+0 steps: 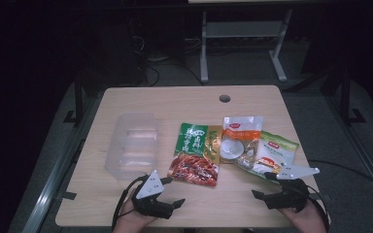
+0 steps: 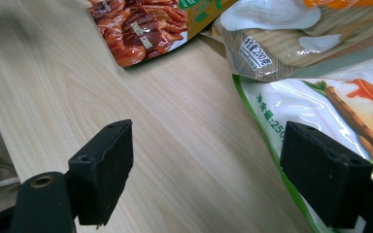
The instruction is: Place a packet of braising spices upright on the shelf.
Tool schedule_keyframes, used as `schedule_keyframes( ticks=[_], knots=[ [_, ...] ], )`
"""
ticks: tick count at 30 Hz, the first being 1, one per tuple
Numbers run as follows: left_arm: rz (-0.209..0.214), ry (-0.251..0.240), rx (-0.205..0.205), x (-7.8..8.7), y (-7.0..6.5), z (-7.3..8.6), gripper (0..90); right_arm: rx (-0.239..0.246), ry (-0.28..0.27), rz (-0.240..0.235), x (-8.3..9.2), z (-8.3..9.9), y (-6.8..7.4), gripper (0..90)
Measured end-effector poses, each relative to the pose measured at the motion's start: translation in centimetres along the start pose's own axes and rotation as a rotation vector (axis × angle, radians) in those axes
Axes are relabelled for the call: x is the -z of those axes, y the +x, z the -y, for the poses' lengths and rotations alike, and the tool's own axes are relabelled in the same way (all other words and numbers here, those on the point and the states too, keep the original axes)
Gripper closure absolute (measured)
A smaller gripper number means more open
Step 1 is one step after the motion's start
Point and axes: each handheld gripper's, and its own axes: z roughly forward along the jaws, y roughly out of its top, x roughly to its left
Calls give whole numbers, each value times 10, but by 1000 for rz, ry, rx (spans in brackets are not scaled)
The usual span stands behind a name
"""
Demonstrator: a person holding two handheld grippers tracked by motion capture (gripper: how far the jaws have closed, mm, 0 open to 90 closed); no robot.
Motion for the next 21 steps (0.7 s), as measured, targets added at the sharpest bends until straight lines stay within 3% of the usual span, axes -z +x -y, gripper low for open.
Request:
schedule_keyframes(
  ticks=[12, 18, 21],
  knots=[
    [-13, -4, 19, -4, -2, -4, 233, -21, -3, -17, -4, -8, 3, 167],
    [-29, 8, -2, -11, -3, -19, 266, -27, -10, -31, -6, -26, 6, 161],
    [-26, 3, 6, -15, 0, -25, 301, -18, 3, -36, -10, -40, 6, 157]
  ],
)
